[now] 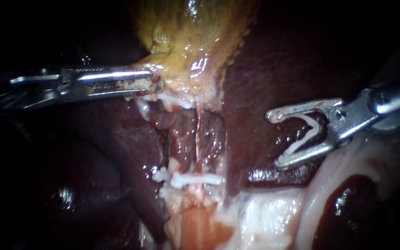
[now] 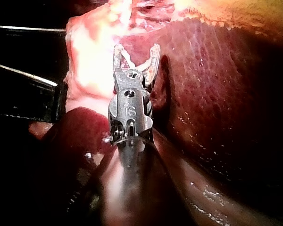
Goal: Clipping second clip right tube
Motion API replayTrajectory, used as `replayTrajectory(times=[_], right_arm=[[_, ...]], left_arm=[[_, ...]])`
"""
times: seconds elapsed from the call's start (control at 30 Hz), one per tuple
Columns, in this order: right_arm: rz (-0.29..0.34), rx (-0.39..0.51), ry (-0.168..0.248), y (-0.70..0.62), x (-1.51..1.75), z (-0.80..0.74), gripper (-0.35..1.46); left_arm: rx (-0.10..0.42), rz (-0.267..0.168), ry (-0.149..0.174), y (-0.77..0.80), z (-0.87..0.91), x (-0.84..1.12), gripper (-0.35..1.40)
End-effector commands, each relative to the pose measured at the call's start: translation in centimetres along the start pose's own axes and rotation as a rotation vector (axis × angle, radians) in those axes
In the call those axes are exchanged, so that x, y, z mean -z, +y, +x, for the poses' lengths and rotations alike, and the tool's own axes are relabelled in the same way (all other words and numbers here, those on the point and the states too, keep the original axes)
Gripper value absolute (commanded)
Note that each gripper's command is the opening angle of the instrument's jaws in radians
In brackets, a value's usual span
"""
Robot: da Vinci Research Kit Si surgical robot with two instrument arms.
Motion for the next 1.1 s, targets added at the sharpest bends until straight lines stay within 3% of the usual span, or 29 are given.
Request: replayTrajectory(times=[0.03,0.2,0.33,0.43,0.6,0.73,0.87,1.1], right_arm=[[0.0,0.0,0.0,0.0,0.0,0.0,0.5],[0.0,0.0,0.0,0.0,0.0,0.0,0.5],[0.0,0.0,0.0,0.0,0.0,0.0,0.5],[0.0,0.0,0.0,-0.01,0.0,0.01,0.5],[0.003,-0.002,0.001,-0.01,0.0,0.04,0.5],[0.014,-0.011,0.006,0.04,-0.06,0.19,0.49],[0.01,-0.117,0.006,0.05,-0.18,0.36,0.49],[-0.003,-0.239,0.003,0.12,-0.52,0.47,0.49]], left_arm=[[0.0,-0.001,-0.001,0.01,0.01,0.01,-0.35],[0.017,-0.006,-0.003,0.03,0.3,0.26,-0.35],[0.014,0.001,0.041,0.04,0.62,0.59,-0.35],[0.007,0.007,0.059,0.05,0.77,0.77,-0.35],[0.009,0.012,0.064,0.07,0.78,0.8,-0.35],[0.007,0.015,0.066,0.08,0.75,0.76,-0.35],[0.006,0.016,0.067,0.09,0.74,0.76,-0.35],[0.006,0.02,0.068,0.1,0.72,0.75,-0.35]])
